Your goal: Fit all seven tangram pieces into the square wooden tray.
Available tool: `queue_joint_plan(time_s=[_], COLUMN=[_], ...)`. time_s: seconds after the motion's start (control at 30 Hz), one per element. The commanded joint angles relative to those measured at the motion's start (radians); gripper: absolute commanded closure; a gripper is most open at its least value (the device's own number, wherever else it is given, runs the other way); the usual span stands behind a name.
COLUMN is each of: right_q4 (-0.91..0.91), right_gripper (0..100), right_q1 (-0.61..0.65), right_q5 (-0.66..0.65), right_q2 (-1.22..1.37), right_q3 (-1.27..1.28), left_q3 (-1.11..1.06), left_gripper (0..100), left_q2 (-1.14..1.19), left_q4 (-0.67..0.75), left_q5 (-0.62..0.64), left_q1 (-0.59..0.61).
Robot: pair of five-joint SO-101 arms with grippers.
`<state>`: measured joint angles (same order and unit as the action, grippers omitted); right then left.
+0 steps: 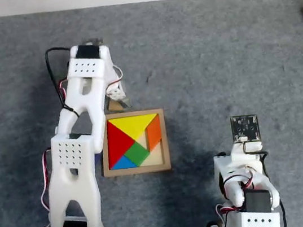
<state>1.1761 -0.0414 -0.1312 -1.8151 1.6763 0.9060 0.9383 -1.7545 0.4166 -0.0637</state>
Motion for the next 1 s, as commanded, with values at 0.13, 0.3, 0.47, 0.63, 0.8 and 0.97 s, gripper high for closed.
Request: queue_joint_plan(time_s=[0.13,0.3,0.47,0.63,0.8,0.97], right_q4=[0.004,0.004,0.004,0.004,0.004,0.004], right_gripper=[72.8,72.8,72.8,72.8,72.8,72.8], right_q1=[-0.013,-0.013,-0.013,-0.013,-0.013,-0.013], right_q5=[-0.011,-0.011,-0.011,-0.011,-0.011,-0.011], right_q2=[-0.002,-0.002,-0.002,-0.002,-0.002,-0.002], right_q3=[0.13,0.13,0.13,0.13,0.13,0.13], left_q3=[-0.067,-0.116,-0.119,-0.087,-0.067,-0.07], left_gripper=[72,72,72,72,72,72], left_q2=[-0.016,-0.016,-0.025,-0.025,-0.018,-0.016], left_q4=[0.005,0.118,0.127,0.127,0.137,0.147], left_q5=[0.071,0.069,0.066,0.066,0.064,0.064], left_q1=[-0.071,-0.047,-0.024,-0.027,-0.022,-0.024])
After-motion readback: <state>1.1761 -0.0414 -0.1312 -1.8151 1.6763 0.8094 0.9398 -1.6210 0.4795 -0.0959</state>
